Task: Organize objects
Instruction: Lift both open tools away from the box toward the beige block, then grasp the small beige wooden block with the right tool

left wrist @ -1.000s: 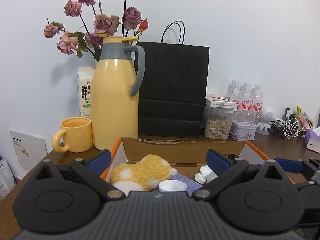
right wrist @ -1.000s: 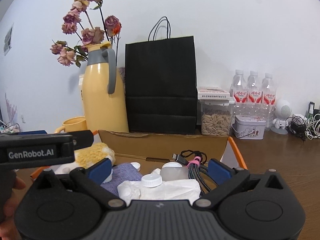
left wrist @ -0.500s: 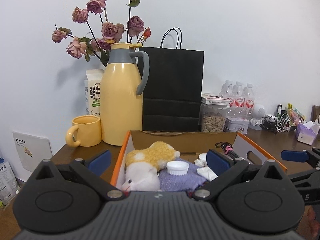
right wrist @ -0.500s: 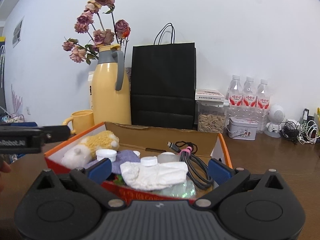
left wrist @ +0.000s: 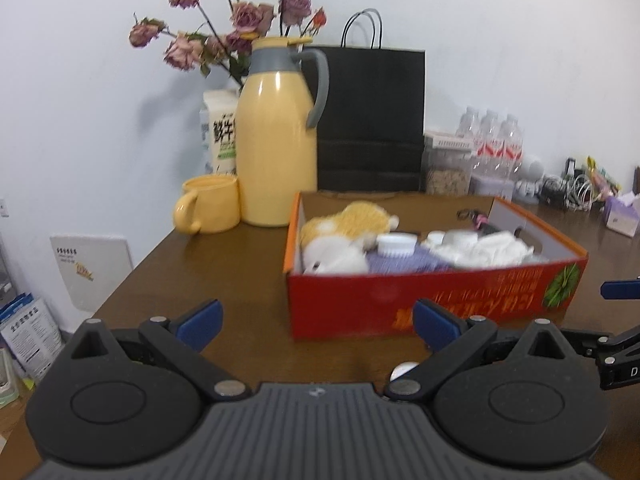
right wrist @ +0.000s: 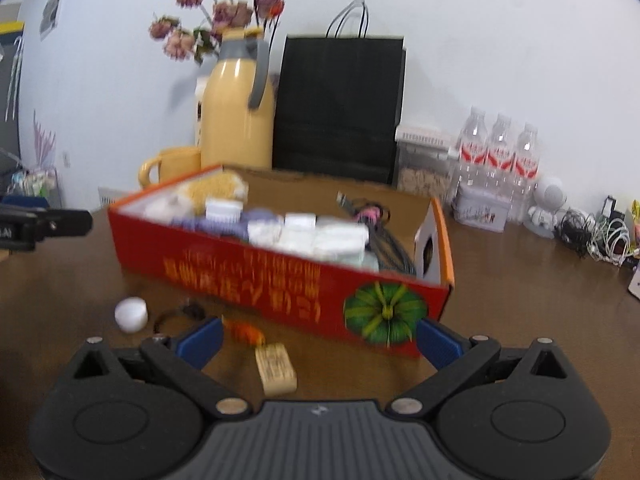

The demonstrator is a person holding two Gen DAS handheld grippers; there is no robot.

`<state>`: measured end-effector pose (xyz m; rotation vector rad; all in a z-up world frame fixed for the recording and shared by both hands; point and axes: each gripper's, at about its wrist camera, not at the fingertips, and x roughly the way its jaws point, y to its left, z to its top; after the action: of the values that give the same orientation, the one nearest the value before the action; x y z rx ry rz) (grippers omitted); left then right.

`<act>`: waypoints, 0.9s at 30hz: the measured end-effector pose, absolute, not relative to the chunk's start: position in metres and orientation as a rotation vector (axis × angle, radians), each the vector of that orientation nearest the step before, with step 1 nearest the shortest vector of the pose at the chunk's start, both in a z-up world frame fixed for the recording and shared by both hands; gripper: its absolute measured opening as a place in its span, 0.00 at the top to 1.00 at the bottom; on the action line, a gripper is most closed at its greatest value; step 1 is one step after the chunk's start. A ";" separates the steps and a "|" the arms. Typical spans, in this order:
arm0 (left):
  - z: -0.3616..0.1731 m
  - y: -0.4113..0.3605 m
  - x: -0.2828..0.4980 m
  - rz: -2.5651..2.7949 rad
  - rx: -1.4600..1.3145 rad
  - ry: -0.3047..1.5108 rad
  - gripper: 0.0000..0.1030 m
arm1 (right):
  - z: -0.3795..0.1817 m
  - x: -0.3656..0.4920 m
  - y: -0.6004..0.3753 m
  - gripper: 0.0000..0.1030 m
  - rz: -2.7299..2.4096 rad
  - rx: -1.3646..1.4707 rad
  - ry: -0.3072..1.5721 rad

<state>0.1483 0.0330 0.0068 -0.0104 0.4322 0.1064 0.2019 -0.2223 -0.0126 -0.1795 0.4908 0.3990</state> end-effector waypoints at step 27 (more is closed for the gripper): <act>-0.017 0.031 0.130 0.096 -0.019 0.527 0.00 | -0.036 0.216 -0.201 0.78 0.482 -0.173 0.616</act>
<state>0.1303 0.0306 -0.0173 -0.0195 0.5268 0.0956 0.2159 -0.2012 -0.0364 -0.1727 0.6159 0.4823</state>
